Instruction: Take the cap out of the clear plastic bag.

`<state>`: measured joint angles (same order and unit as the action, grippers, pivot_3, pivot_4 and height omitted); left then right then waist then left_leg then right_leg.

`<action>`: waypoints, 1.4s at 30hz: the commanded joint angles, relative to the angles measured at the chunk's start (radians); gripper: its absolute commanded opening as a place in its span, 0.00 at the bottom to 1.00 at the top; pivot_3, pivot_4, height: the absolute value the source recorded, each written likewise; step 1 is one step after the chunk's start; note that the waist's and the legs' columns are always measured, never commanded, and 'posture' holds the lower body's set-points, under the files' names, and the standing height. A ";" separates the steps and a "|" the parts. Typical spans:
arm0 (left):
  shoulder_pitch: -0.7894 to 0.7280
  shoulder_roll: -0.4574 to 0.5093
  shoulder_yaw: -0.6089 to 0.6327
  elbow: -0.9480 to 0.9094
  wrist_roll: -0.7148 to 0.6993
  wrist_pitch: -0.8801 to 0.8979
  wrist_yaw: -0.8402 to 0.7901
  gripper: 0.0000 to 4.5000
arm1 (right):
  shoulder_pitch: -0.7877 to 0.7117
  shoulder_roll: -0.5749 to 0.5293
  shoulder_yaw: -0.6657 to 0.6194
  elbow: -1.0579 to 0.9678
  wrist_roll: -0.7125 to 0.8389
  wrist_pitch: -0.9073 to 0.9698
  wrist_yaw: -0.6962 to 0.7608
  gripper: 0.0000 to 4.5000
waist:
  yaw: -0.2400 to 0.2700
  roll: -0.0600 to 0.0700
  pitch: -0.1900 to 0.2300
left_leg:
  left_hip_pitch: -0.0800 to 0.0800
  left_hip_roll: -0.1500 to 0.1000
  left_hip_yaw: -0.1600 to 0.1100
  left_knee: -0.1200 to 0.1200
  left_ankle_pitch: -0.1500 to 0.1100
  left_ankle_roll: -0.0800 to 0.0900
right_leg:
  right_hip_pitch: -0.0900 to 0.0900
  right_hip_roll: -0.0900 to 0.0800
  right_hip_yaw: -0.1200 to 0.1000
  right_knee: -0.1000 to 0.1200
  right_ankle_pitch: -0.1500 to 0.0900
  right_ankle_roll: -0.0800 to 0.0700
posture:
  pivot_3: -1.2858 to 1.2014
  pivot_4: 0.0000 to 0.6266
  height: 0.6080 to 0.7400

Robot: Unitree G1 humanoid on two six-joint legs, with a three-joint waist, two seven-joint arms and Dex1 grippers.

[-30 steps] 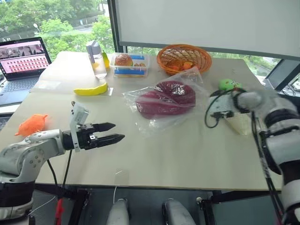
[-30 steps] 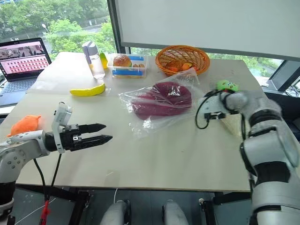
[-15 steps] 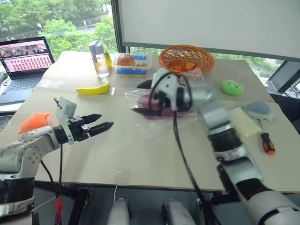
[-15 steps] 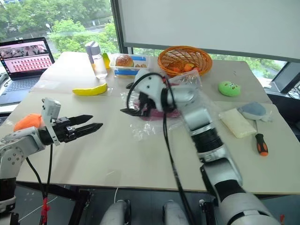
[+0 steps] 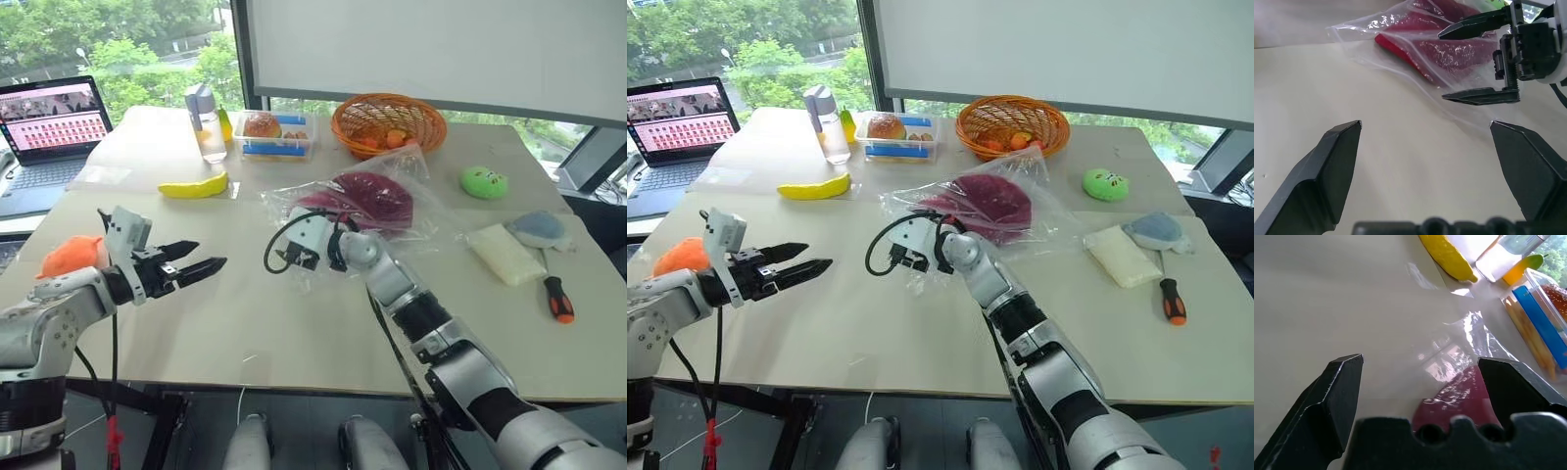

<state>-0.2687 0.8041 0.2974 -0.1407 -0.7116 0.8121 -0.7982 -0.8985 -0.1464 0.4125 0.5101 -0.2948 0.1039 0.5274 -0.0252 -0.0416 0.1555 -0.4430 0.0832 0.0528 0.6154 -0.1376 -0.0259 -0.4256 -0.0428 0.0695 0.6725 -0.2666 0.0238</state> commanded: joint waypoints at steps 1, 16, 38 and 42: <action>-0.020 0.016 0.010 -0.015 0.006 -0.020 -0.014 1.00 | -0.017 0.034 -0.015 -0.042 0.012 -0.005 -0.008 0.99 | -0.003 0.000 0.000 | 0.000 0.000 0.000 0.000 0.000 0.000 | 0.000 0.000 0.000 0.000 0.000 0.000 | 0.52 0.24 0.98; -0.058 -0.010 -0.028 -0.015 0.012 -0.013 -0.011 1.00 | -0.011 0.070 0.022 0.000 -0.060 -0.028 -0.072 0.99 | -0.016 0.000 0.000 | 0.000 0.000 -0.001 0.000 0.000 0.000 | 0.000 0.000 0.000 0.000 0.000 0.000 | 0.52 0.24 0.98; -0.219 -0.064 -0.128 0.233 0.120 -0.129 -0.085 0.48 | 0.045 0.014 -0.152 -0.341 0.181 0.105 0.074 1.00 | -0.012 -0.001 0.000 | 0.000 0.000 -0.001 -0.001 0.000 0.000 | 0.001 0.000 -0.001 -0.001 0.000 0.000 | 0.52 0.24 0.98; -0.327 -0.123 -0.201 0.410 0.197 -0.224 -0.140 0.17 | 0.073 0.006 -0.126 -0.389 0.195 0.162 0.110 1.00 | -0.013 -0.001 0.000 | 0.000 0.000 -0.001 -0.001 0.000 0.000 | 0.000 0.001 -0.001 0.000 0.000 0.000 | 0.52 0.24 0.98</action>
<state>-0.5401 0.6932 0.1176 0.2064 -0.5511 0.6527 -0.9087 -0.8329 -0.1414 0.2890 0.1847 -0.1304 0.2464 0.6221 -0.0378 -0.0426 0.1559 -0.4430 0.0830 0.0519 0.6146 -0.1375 -0.0258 -0.4251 -0.0422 0.0688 0.6723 -0.2667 0.0239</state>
